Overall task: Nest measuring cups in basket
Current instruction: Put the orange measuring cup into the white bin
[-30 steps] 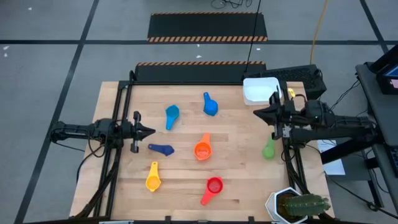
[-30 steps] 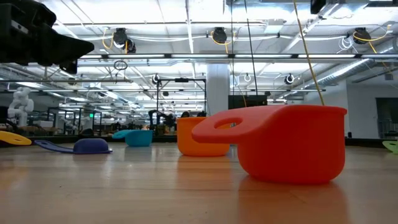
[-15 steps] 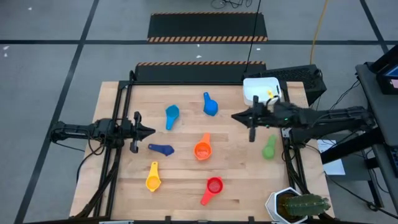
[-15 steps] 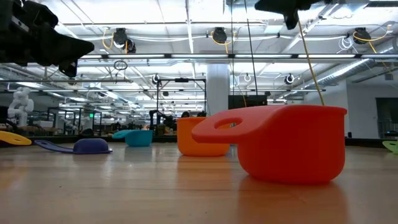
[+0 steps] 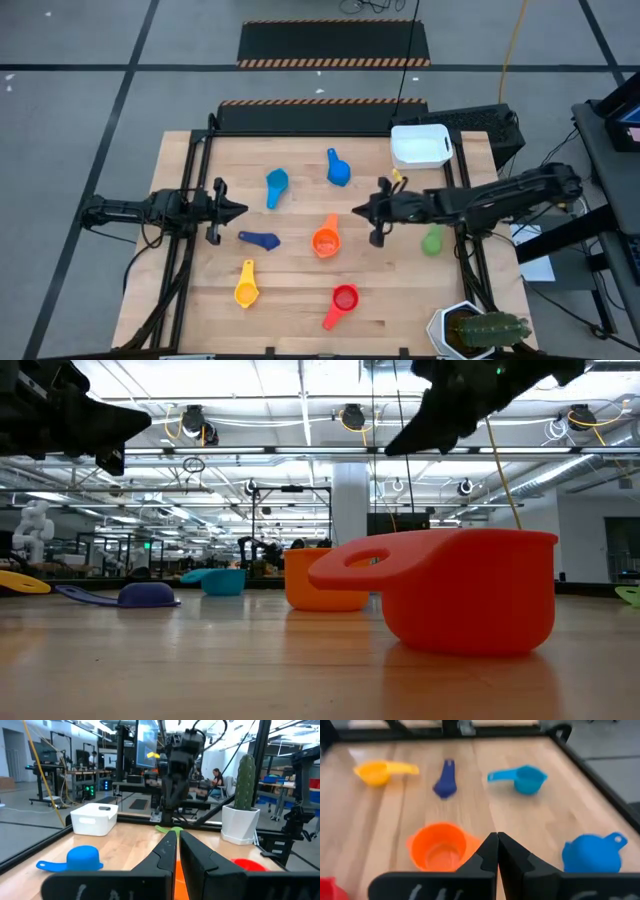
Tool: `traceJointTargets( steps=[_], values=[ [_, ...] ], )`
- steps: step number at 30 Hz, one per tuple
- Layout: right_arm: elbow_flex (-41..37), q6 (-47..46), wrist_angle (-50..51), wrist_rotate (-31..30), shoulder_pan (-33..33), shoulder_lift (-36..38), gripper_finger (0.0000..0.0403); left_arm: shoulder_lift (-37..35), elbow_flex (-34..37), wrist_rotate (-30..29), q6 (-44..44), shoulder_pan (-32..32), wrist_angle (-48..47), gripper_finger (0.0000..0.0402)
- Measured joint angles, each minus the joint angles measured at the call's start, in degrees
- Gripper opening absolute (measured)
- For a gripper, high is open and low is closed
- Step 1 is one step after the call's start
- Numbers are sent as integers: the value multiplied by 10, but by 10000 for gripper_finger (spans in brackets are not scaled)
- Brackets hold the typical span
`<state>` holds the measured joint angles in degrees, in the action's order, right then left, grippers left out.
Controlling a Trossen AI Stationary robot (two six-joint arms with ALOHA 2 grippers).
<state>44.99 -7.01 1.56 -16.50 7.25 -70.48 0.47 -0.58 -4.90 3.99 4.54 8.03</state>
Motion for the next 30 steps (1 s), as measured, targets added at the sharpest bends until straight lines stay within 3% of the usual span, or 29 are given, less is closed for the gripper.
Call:
traceJointTargets(
  steps=[6,14,22,30],
  values=[
    [0,27,-1,0,0,-76,15,0,0,0,0,0,10,26],
    [0,140,-47,-50,0,-174,103,22,-23,-7,-3,0,10,26],
    [1,296,-145,-67,0,-259,183,122,-53,-12,-3,0,12,26],
    [1,469,-232,-78,0,-326,196,209,-57,-12,-8,0,68,26]
  ],
)
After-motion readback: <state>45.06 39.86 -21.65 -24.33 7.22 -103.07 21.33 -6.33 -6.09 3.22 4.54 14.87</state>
